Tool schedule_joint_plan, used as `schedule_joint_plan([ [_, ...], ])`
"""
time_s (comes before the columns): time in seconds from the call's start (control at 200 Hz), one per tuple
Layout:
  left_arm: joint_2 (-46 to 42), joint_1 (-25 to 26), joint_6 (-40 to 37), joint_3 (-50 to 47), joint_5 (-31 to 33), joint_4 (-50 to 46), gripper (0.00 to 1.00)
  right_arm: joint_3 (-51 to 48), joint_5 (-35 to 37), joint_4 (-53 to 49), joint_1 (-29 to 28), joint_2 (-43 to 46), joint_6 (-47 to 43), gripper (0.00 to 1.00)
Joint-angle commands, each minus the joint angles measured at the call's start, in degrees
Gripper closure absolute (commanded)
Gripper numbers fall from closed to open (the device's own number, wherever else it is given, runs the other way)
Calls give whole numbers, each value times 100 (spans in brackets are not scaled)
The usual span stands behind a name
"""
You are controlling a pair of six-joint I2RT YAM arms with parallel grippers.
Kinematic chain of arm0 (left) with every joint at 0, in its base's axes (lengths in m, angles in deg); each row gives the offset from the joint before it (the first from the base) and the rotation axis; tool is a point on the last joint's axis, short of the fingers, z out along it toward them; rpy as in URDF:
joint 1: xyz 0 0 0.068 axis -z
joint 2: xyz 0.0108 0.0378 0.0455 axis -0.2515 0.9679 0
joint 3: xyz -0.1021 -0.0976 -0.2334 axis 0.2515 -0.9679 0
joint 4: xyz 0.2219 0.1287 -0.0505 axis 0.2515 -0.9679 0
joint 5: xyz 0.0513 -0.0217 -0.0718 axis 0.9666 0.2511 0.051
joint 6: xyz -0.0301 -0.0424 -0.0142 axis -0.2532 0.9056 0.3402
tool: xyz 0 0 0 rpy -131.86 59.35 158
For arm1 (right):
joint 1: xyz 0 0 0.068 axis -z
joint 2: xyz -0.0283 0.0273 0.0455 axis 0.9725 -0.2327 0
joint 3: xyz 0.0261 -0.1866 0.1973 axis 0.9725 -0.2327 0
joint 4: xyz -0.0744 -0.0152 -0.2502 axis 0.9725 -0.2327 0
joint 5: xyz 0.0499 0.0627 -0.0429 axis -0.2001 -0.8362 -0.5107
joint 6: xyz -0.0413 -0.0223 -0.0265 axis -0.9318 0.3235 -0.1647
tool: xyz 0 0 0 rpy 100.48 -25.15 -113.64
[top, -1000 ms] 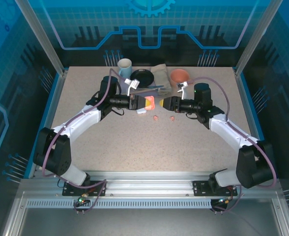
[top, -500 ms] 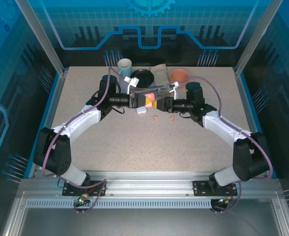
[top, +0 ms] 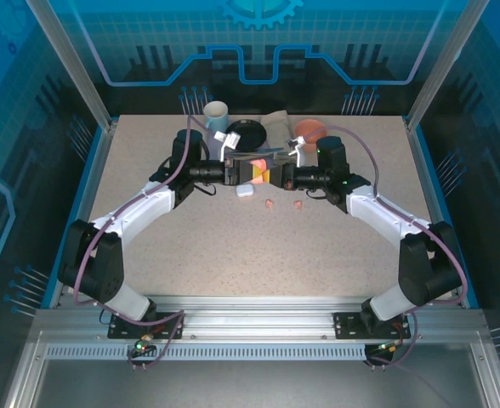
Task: Insert the wireless bluetooth earbuds into the charging case
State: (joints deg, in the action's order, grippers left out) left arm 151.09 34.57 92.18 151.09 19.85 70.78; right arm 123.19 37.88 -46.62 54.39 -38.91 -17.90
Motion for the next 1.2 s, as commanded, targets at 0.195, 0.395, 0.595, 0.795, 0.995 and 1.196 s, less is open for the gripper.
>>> schedule_joint_plan([
  [0.195, -109, -252, -1563, 1308, -255, -2520, 23, 1305, 191, -2356, 234, -59, -1995, 100],
  [0.395, 526, -489, -3244, 2952, -931, -5437, 20, 2144, 133, -4083, 229, -183, -3898, 100],
  [0.595, 1166, -489, -4019, 3714, -822, -6860, 19, 2526, 668, -4951, 200, -315, -4721, 100],
  [0.795, 1260, -463, -3903, 3268, -833, -6314, 22, 2615, 628, -5210, 141, -369, -4928, 100],
  [0.995, 1854, -266, -4681, 3885, -869, -7544, 25, 2797, 1216, -5674, -272, -630, -5341, 100],
  [1.196, 2171, -132, -5181, 3982, -861, -8281, 30, 2861, 1908, -5833, -662, -900, -5577, 100],
])
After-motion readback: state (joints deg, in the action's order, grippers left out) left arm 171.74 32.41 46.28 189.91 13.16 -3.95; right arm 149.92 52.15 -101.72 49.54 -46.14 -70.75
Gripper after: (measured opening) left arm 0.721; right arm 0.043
